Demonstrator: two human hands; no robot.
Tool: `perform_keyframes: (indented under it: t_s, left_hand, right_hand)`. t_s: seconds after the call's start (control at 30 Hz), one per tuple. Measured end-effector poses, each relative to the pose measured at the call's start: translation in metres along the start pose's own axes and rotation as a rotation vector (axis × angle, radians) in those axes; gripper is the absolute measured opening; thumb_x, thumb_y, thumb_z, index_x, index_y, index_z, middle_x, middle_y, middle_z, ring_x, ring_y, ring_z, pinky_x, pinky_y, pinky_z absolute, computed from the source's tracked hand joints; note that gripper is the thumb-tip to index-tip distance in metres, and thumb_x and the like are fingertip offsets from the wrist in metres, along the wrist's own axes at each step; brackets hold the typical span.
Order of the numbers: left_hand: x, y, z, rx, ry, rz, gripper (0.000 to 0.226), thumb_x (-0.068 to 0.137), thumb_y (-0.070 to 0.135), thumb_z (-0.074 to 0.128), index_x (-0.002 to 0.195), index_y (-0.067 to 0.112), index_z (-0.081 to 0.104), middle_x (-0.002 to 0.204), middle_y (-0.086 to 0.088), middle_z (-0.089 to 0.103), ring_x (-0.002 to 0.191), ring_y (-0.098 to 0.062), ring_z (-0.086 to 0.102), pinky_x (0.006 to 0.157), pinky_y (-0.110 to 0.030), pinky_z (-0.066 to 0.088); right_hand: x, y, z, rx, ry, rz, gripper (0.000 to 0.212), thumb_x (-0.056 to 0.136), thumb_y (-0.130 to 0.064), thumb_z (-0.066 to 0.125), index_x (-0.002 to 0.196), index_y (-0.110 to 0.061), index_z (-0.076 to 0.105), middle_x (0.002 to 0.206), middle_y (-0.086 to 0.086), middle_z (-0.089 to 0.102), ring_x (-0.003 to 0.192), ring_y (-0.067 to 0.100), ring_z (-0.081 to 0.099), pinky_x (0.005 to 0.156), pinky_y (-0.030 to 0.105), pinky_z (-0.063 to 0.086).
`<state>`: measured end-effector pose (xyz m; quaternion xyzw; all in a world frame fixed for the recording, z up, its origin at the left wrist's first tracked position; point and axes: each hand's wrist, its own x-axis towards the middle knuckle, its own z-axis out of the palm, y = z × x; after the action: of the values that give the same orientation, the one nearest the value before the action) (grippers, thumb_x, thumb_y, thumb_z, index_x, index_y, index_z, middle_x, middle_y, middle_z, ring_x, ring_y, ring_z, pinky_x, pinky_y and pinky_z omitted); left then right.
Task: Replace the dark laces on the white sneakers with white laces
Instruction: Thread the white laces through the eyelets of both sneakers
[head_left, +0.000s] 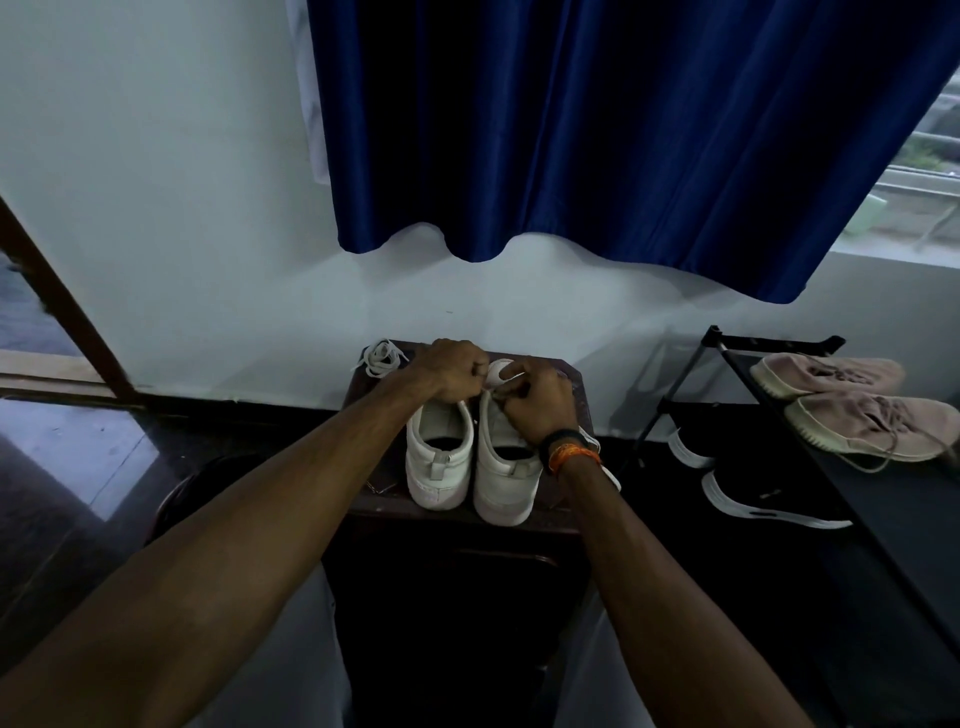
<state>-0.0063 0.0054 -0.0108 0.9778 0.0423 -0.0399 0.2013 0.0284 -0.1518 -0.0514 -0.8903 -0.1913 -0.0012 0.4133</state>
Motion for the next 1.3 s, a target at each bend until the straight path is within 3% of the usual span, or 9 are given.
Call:
perform_keyframes:
  t_s: [0.2, 0.4, 0.57, 0.63, 0.9, 1.03, 1.1, 1.2, 1.3]
  left_hand:
    - [-0.001, -0.007, -0.013, 0.072, 0.093, -0.074, 0.019, 0.087, 0.007, 0.052, 0.075, 0.022, 0.056, 0.097, -0.002, 0.067, 0.100, -0.027, 0.059, 0.097, -0.041, 0.037]
    - [-0.009, -0.025, -0.041, -0.177, 0.261, -0.256, 0.019, 0.093, 0.006, 0.050, 0.093, -0.001, 0.067, 0.098, -0.013, 0.070, 0.091, -0.028, 0.065, 0.081, -0.038, 0.053]
    - [-0.021, -0.009, -0.036, -1.274, 0.115, -0.357, 0.017, 0.097, -0.004, 0.041, 0.088, 0.008, 0.050, 0.105, -0.027, 0.073, 0.082, -0.026, 0.070, 0.067, -0.029, 0.056]
    - [-0.022, 0.000, -0.028, -1.438, 0.021, -0.343, 0.016, 0.099, -0.001, 0.036, 0.091, 0.009, 0.045, 0.108, -0.029, 0.072, 0.083, -0.027, 0.068, 0.065, -0.029, 0.057]
    - [-0.015, -0.009, -0.039, -1.073, 0.215, -0.450, 0.019, 0.095, -0.002, 0.032, 0.085, 0.006, 0.047, 0.069, -0.009, 0.046, 0.053, -0.015, 0.038, 0.043, -0.025, 0.038]
    - [-0.016, -0.046, -0.074, -1.114, 0.554, -0.560, 0.021, 0.098, 0.008, 0.040, 0.116, 0.003, 0.050, 0.084, -0.010, 0.052, 0.064, -0.015, 0.048, 0.068, -0.034, 0.057]
    - [-0.019, -0.059, -0.089, -1.139, 0.711, -0.546, 0.013, 0.096, 0.006, 0.047, 0.106, 0.003, 0.054, 0.088, -0.013, 0.053, 0.064, -0.014, 0.050, 0.073, -0.038, 0.061]
    - [-0.026, -0.048, -0.089, -1.186, 0.602, -0.384, 0.004, 0.092, -0.001, 0.055, 0.089, 0.002, 0.056, 0.069, -0.007, 0.042, 0.051, -0.010, 0.044, 0.065, -0.035, 0.061]
    - [-0.028, -0.023, -0.062, -0.814, 0.364, -0.253, 0.007, 0.087, 0.008, 0.065, 0.090, 0.002, 0.067, 0.074, -0.005, 0.059, 0.062, -0.014, 0.054, 0.056, -0.027, 0.050]
  right_hand:
    - [0.000, 0.000, -0.001, -0.049, 0.008, -0.011, 0.020, 0.071, -0.006, 0.071, 0.082, -0.023, 0.069, 0.083, -0.003, 0.074, 0.088, 0.025, 0.070, 0.083, 0.040, 0.056]
    - [-0.006, -0.006, -0.010, -0.263, 0.130, -0.162, 0.024, 0.069, -0.004, 0.070, 0.088, -0.016, 0.077, 0.096, 0.006, 0.074, 0.096, 0.030, 0.064, 0.083, 0.026, 0.043]
    - [-0.009, -0.011, -0.008, -0.240, 0.096, -0.248, 0.036, 0.071, -0.003, 0.067, 0.100, -0.023, 0.076, 0.094, -0.001, 0.071, 0.091, 0.027, 0.059, 0.079, 0.026, 0.039]
    - [-0.010, -0.011, -0.006, -0.185, 0.057, -0.326, 0.038, 0.073, -0.001, 0.061, 0.098, -0.024, 0.077, 0.094, -0.002, 0.073, 0.088, 0.025, 0.063, 0.075, 0.029, 0.047]
    - [-0.017, -0.020, -0.013, -0.128, -0.016, -0.210, 0.026, 0.073, -0.009, 0.058, 0.076, -0.023, 0.080, 0.081, -0.003, 0.077, 0.077, 0.020, 0.068, 0.072, 0.027, 0.051]
    - [-0.016, -0.018, -0.010, -0.076, 0.004, -0.111, 0.044, 0.067, -0.041, 0.041, 0.077, -0.023, 0.080, 0.076, 0.003, 0.075, 0.077, 0.025, 0.068, 0.073, 0.033, 0.053]
    - [-0.014, -0.015, -0.007, -0.064, 0.013, -0.086, 0.050, 0.065, -0.049, 0.038, 0.076, -0.022, 0.078, 0.072, 0.005, 0.073, 0.074, 0.027, 0.066, 0.070, 0.035, 0.052]
    - [-0.014, -0.014, -0.006, -0.034, 0.026, -0.066, 0.043, 0.073, -0.052, 0.048, 0.065, -0.016, 0.071, 0.058, 0.004, 0.063, 0.063, 0.024, 0.059, 0.063, 0.033, 0.048]
    - [-0.014, -0.013, -0.008, -0.025, 0.011, -0.056, 0.025, 0.076, -0.040, 0.068, 0.058, -0.024, 0.064, 0.057, -0.006, 0.062, 0.062, 0.015, 0.061, 0.062, 0.028, 0.046]
